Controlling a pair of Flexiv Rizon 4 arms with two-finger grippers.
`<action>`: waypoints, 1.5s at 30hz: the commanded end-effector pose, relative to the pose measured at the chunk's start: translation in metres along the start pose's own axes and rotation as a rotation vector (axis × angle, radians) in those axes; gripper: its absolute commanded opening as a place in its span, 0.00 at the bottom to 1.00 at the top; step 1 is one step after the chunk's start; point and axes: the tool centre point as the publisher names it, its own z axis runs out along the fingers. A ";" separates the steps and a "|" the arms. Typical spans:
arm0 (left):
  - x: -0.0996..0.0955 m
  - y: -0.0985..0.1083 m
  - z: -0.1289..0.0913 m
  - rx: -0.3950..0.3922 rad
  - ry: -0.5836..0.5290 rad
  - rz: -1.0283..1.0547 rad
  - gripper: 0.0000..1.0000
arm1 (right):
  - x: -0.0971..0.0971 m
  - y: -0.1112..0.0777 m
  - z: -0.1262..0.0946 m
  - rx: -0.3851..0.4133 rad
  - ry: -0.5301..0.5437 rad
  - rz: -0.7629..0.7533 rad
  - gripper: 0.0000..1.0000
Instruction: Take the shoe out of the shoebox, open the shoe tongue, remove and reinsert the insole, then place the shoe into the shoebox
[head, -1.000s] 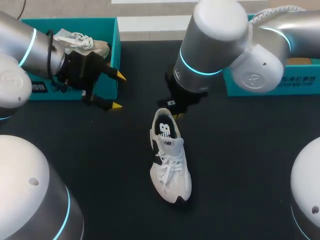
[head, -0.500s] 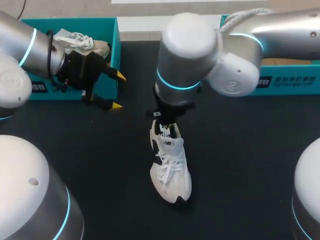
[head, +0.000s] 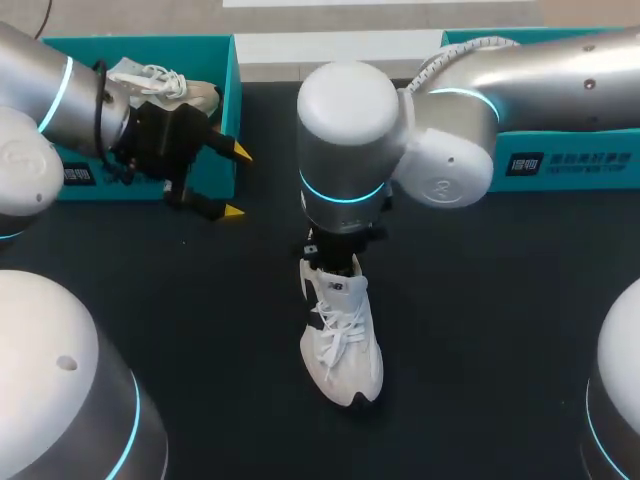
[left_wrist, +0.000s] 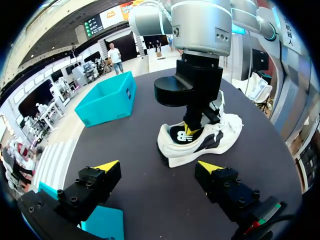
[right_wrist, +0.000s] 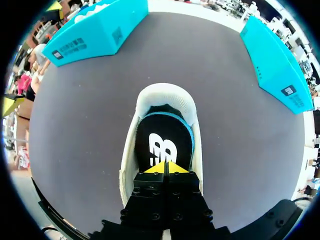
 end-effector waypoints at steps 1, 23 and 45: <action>0.000 0.000 0.000 -0.002 0.001 0.001 1.00 | 0.000 0.000 0.015 0.020 0.009 -0.015 0.00; 0.000 0.000 0.000 -0.002 0.001 0.001 1.00 | -0.010 0.029 0.011 -0.115 -0.153 -0.124 0.00; 0.000 0.000 0.000 -0.002 0.001 0.001 1.00 | 0.000 0.028 0.049 -0.040 -0.076 -0.200 0.00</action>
